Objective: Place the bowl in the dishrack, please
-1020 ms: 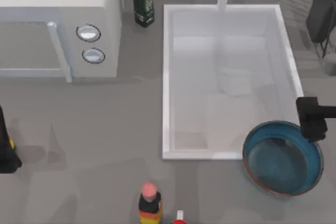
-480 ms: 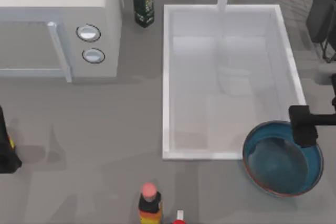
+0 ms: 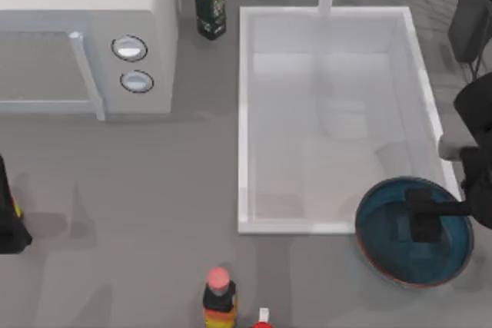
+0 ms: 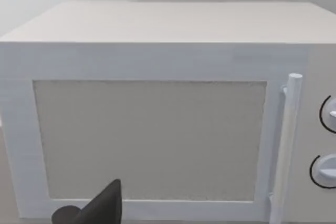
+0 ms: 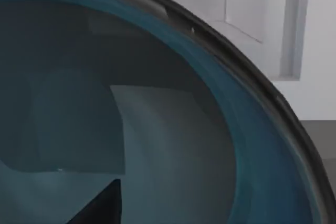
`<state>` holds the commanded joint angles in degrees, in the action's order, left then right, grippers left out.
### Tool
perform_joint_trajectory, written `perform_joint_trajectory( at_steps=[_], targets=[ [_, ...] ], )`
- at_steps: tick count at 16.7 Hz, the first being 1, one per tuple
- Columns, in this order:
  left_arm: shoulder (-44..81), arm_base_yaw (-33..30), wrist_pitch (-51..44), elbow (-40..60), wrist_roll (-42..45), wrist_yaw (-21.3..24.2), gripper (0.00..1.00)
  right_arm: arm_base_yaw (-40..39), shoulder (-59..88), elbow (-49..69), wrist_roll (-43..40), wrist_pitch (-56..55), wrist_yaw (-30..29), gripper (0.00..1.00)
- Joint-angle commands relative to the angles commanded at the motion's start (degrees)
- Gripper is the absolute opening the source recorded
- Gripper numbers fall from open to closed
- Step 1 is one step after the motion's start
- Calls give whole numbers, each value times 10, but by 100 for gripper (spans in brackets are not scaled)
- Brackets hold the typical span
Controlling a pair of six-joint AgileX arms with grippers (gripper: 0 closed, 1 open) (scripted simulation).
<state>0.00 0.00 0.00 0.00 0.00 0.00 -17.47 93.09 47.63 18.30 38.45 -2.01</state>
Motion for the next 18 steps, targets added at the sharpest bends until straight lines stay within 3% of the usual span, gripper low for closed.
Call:
perform_joint_trajectory(
  at_steps=[3, 16, 18],
  targets=[
    [0, 0, 0, 0, 0, 0, 100, 0, 0, 0, 0, 0, 0, 100],
    [0, 0, 0, 0, 0, 0, 100, 0, 0, 0, 0, 0, 0, 2],
    [0, 0, 0, 0, 0, 0, 100, 0, 0, 0, 0, 0, 0, 0]
  ],
)
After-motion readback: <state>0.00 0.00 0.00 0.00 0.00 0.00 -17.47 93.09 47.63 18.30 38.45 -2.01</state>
